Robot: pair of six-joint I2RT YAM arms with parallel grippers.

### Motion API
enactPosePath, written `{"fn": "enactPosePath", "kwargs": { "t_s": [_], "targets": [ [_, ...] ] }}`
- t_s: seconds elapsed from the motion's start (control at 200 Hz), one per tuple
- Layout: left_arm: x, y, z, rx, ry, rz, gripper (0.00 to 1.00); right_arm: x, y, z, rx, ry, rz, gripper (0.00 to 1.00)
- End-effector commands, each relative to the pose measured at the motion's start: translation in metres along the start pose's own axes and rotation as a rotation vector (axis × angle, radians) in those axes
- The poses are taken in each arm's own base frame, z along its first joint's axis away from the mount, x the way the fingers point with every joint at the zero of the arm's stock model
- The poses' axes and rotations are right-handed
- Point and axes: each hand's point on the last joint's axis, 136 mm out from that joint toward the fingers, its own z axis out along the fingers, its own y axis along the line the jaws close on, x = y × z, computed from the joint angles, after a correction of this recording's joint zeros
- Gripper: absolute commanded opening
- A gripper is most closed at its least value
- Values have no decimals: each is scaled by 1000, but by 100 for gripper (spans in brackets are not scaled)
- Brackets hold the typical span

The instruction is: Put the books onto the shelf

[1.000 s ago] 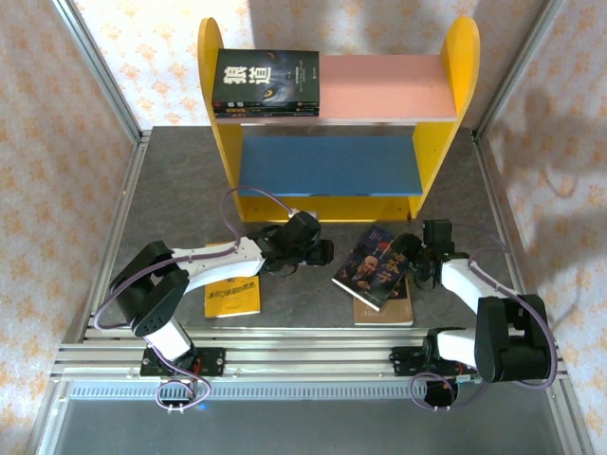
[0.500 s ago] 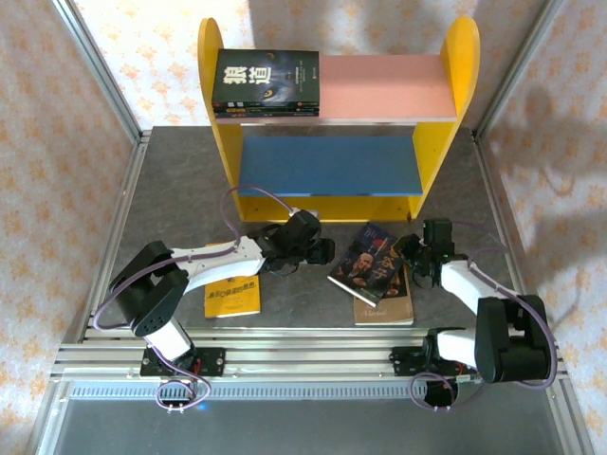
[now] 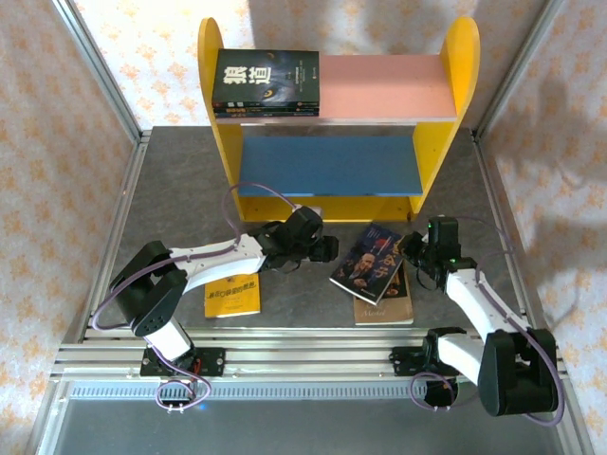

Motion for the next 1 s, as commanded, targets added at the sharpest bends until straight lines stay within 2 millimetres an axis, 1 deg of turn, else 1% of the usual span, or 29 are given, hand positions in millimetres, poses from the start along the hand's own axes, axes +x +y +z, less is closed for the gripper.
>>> {"fn": "enactPosePath", "kwargs": {
  "t_s": [0.0,0.15,0.265,0.385,0.486,0.716,0.831,0.996],
  "targets": [
    [-4,-8,-2,7,5,39,70,-11,5,-11,16,-35,-51,15],
    [-6,-16,-4,49,15,51,71,-15,17,-19,-30,-46,-86,14],
    [-8,-23,-7,96,24,59,73,-19,33,-27,-94,-55,-120,13],
    [-12,-28,-8,162,39,47,74,-19,63,-34,-240,-31,-162,13],
    [-16,-37,-8,243,42,24,75,-19,88,-41,-360,-2,-188,12],
    [-27,-50,-12,402,3,-36,77,-21,132,-59,-563,52,-249,9],
    [-30,-49,-15,440,-17,-52,78,-24,149,-66,-635,71,-268,8],
    [-33,-44,-20,444,-39,-60,79,-28,165,-69,-715,99,-259,7]
  ]
}}
